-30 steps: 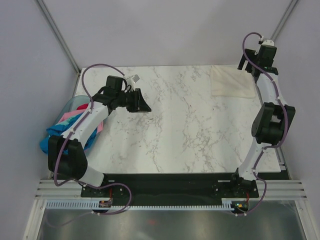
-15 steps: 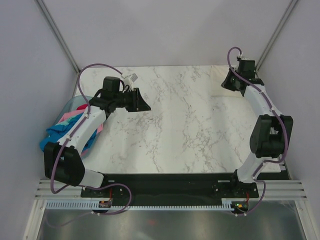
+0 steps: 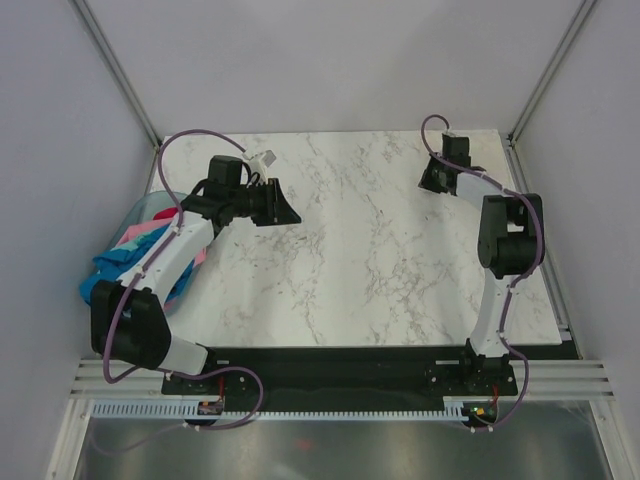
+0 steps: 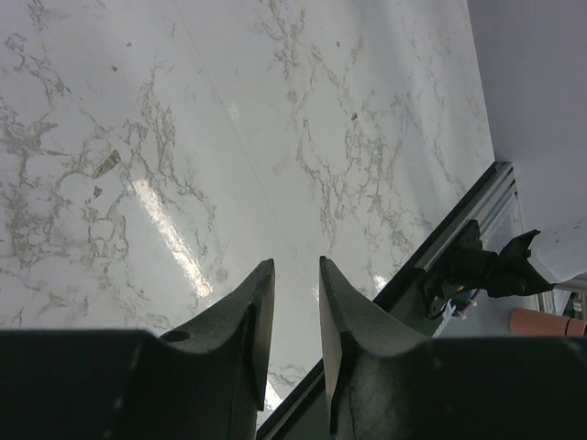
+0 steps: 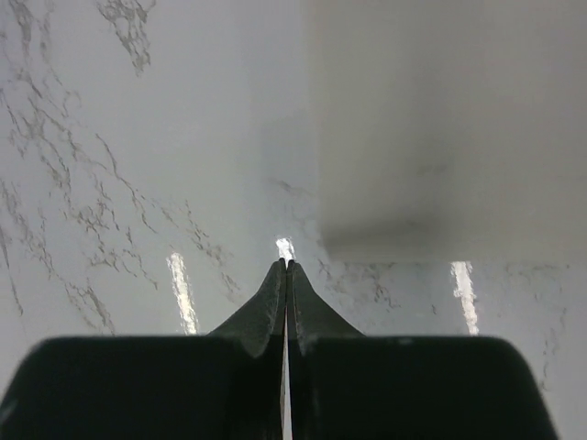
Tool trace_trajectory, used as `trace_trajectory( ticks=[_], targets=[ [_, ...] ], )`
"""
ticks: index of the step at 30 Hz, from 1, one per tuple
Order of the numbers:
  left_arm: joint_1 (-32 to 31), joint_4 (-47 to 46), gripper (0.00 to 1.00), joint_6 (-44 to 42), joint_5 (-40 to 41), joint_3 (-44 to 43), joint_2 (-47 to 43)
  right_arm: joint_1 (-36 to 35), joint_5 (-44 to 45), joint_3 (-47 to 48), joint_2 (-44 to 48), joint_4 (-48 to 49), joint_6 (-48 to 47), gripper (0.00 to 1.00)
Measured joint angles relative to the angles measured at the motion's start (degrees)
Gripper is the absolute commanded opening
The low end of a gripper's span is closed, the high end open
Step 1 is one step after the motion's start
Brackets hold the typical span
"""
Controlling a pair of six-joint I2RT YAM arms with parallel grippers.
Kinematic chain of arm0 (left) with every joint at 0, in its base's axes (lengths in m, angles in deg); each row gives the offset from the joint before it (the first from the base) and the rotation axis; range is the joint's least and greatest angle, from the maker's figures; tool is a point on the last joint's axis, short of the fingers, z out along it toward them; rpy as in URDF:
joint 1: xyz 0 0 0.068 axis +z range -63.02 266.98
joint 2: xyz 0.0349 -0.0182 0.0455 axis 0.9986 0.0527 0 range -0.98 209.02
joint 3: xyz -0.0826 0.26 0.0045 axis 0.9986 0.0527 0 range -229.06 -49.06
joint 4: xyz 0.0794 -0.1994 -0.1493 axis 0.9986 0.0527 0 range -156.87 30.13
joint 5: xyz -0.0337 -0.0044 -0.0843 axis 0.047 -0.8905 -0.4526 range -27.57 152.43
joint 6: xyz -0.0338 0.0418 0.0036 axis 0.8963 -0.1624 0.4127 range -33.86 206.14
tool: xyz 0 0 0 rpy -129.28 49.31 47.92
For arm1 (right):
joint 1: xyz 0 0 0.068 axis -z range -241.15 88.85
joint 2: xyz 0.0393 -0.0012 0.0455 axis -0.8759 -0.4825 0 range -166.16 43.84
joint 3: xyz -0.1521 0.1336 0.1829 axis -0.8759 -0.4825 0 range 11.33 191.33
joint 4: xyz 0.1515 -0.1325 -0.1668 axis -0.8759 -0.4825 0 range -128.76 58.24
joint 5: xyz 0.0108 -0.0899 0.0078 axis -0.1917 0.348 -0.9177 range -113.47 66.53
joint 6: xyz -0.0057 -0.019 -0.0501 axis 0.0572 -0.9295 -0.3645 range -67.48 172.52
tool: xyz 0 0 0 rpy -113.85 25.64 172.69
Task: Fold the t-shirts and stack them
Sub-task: Neatly place the folded tshirt to the corner
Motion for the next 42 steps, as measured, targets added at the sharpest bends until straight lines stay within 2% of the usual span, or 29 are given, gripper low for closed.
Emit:
trace_trajectory(
  ticks=[7,13,25,32,42],
  targets=[
    [0.1,0.4,0.34,0.0,0.1,0.0,1.1,-5.8,7.8,8.2,-6.4,1.7,-2.1,0.0],
    [0.9,0.4,0.34,0.0,-0.1,-0.1,1.3,-6.4,13.6,11.9,-10.1,-1.4,-4.8,0.0],
    [1.9,0.5,0.34,0.0,-0.1,-0.1,1.6,-6.5,19.0,12.0,-9.9,-3.4,-7.0,0.0],
    [1.9,0.5,0.34,0.0,-0.1,-0.1,1.6,-6.5,23.8,8.9,-7.6,-4.9,-8.0,0.0],
    [1.9,0.5,0.35,0.0,-0.1,-0.1,1.6,-6.5,22.9,7.8,-5.6,-7.9,-10.0,0.01]
  ],
)
